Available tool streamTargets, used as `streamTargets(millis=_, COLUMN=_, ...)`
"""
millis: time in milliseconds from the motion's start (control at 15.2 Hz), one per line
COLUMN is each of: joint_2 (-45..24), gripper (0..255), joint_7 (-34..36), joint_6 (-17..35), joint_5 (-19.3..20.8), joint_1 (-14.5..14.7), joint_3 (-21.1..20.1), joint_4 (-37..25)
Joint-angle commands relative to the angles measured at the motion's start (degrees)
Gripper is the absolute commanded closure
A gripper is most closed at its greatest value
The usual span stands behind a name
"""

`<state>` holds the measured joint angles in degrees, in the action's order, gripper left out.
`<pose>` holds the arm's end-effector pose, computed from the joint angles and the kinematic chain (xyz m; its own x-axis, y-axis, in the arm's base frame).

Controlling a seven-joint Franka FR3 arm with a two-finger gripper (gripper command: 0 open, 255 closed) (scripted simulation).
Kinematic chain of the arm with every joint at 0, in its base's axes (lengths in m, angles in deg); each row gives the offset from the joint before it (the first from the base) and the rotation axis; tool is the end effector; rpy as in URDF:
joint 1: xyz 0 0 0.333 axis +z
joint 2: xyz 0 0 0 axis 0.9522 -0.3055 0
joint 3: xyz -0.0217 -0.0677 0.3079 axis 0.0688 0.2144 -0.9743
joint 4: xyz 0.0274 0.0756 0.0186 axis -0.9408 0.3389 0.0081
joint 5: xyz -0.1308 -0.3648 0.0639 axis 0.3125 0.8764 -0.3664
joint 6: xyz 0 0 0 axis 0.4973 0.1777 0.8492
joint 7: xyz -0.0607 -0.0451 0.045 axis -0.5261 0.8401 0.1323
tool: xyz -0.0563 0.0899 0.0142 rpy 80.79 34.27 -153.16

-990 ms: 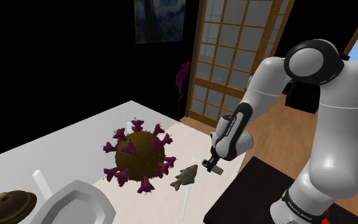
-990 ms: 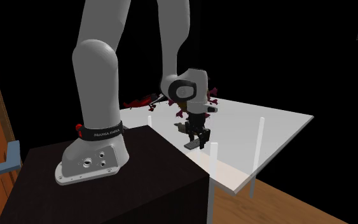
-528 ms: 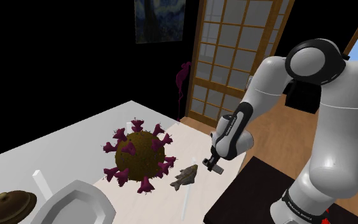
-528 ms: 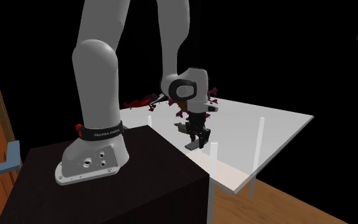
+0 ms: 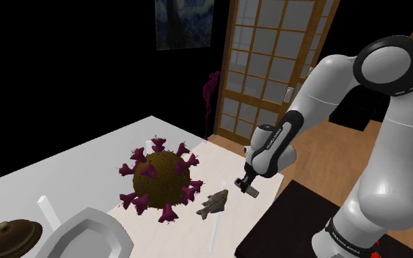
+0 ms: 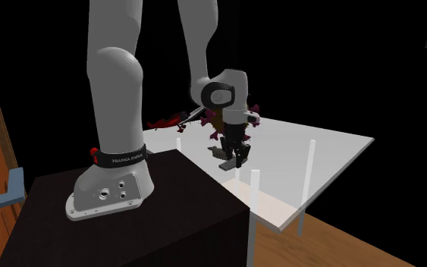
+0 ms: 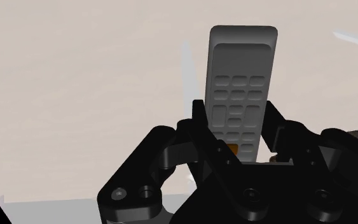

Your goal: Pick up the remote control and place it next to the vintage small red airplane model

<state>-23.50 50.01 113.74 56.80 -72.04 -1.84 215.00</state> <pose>0.3778 -0.0128 0.1612 0.9934 0.1064 0.0423 0.1073 -0.9941 -0.0173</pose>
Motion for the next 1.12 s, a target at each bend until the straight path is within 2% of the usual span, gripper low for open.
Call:
streamTargets(millis=0, joint_2=2.5, gripper=255, joint_7=0.9, joint_6=-2.1, joint_5=1.1, joint_1=0.8, joint_3=1.1, joint_4=0.4)
streamTargets(millis=528, joint_2=11.6, gripper=255, joint_7=4.3, joint_6=-10.1, joint_5=5.5, joint_1=1.4, joint_3=2.7, joint_4=1.4)
streamTargets(millis=1056, joint_2=19.9, gripper=255, joint_7=5.9, joint_6=-18.6, joint_5=7.6, joint_1=0.8, joint_3=2.6, joint_4=1.3)
